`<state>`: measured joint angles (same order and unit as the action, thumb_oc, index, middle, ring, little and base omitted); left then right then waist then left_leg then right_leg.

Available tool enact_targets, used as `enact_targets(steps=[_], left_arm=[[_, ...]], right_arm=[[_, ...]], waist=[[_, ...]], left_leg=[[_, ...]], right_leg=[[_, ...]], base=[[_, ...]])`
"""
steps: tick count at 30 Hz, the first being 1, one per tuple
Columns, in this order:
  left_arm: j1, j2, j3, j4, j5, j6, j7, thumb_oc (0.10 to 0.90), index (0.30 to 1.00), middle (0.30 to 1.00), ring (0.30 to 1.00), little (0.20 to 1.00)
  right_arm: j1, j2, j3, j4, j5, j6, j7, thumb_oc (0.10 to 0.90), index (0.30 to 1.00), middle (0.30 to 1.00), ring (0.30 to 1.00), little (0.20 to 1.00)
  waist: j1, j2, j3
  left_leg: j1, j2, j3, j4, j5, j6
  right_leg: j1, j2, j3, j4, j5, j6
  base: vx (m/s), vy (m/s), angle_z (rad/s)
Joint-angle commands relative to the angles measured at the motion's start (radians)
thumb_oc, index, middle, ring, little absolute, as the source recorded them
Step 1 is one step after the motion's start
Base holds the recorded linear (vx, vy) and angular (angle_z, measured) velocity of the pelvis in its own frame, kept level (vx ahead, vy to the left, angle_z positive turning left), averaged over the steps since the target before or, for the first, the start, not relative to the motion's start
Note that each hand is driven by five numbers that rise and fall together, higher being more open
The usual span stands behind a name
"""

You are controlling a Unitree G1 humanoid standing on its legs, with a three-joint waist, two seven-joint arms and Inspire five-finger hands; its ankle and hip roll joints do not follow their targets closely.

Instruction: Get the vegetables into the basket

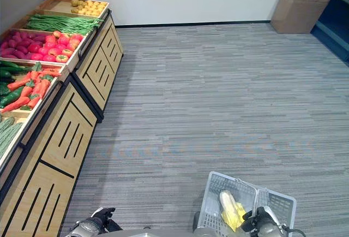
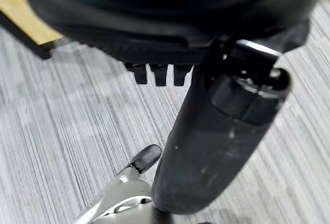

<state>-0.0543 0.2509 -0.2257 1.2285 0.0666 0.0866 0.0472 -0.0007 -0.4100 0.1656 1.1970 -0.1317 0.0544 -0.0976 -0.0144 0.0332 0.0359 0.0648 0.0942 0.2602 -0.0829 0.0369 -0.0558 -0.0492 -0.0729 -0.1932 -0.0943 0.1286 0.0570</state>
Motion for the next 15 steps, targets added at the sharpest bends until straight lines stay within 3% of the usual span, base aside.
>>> enact_targets(steps=[1,15], left_arm=[[-0.058,0.022,0.032,0.076,-0.014,0.006,0.053,0.9,1.0,1.0,1.0,1.0],[-0.02,0.014,0.036,0.088,0.012,-0.002,0.067,0.9,1.0,1.0,1.0,1.0]], right_arm=[[-0.018,0.044,0.065,0.052,0.078,-0.007,0.002,0.4,0.3,0.3,0.3,0.3],[0.014,0.092,0.04,0.125,0.141,-0.005,0.008,0.4,0.3,0.3,0.3,0.3]], waist=[[0.008,-0.025,0.018],[0.024,-0.04,0.019]], left_leg=[[-0.03,0.017,-0.058,0.016,0.02,-0.048],[-0.037,0.008,-0.08,0.012,0.016,-0.043]], right_leg=[[0.091,-0.063,-0.021,0.024,-0.092,0.086],[0.094,-0.071,-0.039,0.024,-0.09,0.09]], base=[[0.02,-0.011,0.04],[0.0,0.003,0.02]])
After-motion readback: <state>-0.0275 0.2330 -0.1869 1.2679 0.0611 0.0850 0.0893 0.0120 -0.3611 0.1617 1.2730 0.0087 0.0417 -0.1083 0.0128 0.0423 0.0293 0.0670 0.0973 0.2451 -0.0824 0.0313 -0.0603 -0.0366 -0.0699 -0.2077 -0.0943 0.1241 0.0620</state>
